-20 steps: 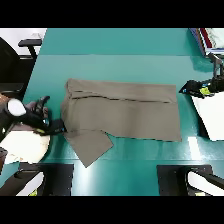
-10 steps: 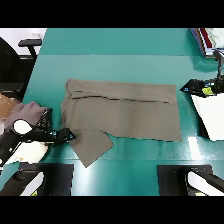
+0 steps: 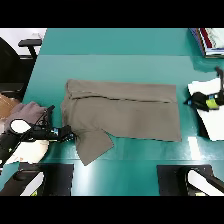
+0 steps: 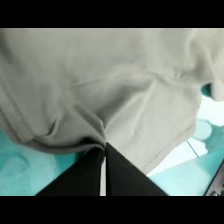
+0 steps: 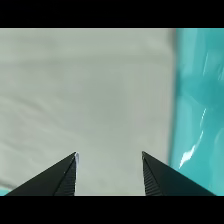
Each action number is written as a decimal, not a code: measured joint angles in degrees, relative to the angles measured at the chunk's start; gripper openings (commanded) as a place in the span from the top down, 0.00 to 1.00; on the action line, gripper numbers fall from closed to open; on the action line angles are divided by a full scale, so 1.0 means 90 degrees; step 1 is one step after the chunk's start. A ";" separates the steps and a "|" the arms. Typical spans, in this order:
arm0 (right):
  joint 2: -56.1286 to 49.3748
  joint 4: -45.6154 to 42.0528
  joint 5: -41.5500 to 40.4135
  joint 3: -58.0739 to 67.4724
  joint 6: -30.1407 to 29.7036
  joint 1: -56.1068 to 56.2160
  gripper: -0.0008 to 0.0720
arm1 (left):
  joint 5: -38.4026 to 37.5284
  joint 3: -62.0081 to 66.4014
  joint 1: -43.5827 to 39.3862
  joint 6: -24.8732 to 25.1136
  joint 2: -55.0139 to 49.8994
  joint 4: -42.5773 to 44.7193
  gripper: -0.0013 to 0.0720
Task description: Fold the shirts.
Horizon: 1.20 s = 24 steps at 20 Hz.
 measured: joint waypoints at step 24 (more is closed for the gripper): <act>0.1593 -0.1727 0.1022 -0.1957 -0.0129 0.0209 0.96 | -0.2555 0.0301 -0.0002 -0.0816 0.1931 0.1059 0.95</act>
